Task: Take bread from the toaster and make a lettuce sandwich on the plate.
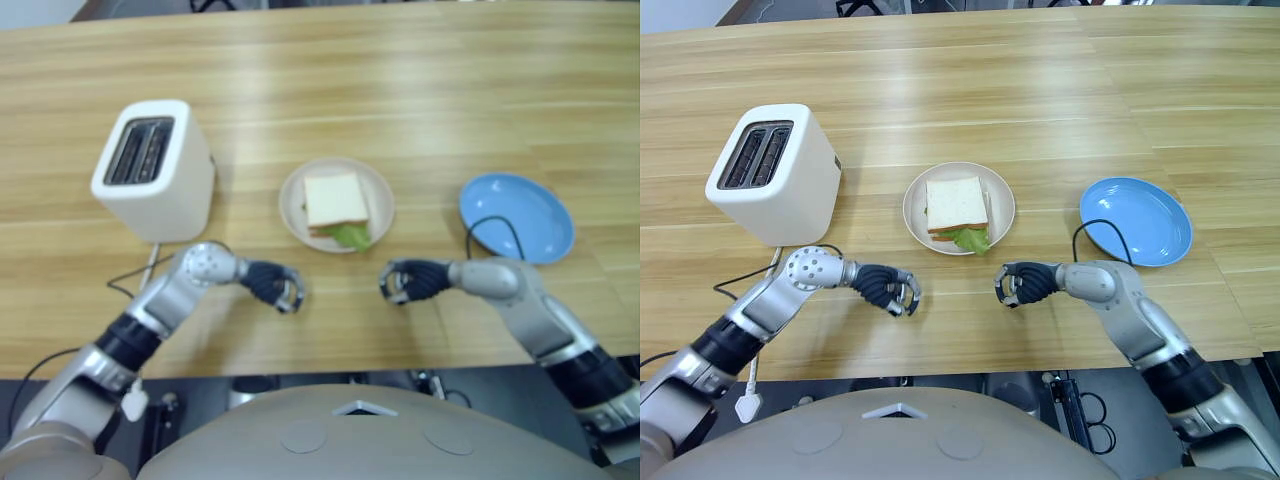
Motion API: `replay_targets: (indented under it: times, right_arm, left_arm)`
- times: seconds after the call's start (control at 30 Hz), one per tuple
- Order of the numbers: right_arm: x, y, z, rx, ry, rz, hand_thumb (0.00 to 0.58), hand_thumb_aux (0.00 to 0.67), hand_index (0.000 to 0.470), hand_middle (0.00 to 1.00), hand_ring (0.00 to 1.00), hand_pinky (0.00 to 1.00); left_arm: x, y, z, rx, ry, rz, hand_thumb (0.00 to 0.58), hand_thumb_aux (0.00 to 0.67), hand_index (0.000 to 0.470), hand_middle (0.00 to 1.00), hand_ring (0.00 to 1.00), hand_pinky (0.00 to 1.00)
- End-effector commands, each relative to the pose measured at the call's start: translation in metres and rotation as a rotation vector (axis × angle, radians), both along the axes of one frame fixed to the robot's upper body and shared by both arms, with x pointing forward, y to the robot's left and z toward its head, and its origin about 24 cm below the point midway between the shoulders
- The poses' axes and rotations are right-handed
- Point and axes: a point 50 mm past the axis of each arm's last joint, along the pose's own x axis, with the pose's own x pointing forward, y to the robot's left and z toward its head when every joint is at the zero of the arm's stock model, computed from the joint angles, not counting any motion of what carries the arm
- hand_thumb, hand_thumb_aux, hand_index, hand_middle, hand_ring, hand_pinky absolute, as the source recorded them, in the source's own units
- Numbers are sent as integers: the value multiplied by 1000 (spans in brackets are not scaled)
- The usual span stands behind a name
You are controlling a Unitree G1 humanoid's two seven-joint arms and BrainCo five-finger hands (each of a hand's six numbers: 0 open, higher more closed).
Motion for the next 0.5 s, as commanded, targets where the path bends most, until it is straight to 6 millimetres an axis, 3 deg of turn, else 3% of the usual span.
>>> replay_targets:
  times: [0.03, 0.23, 0.5]
  right_arm:
    - [16, 1, -16, -69, -14, -8, 580, 670, 460, 1000, 1000, 1000]
    - [44, 7, -26, -109, -66, -24, 580, 670, 460, 1000, 1000, 1000]
    - [90, 20, -43, -159, -216, -90, 580, 670, 460, 1000, 1000, 1000]
  left_arm:
    - [17, 2, -13, 57, -44, 39, 580, 670, 460, 1000, 1000, 1000]
    - [51, -4, -22, 93, -130, 120, 580, 670, 460, 1000, 1000, 1000]
    - [84, 5, -25, 136, -265, 252, 580, 670, 460, 1000, 1000, 1000]
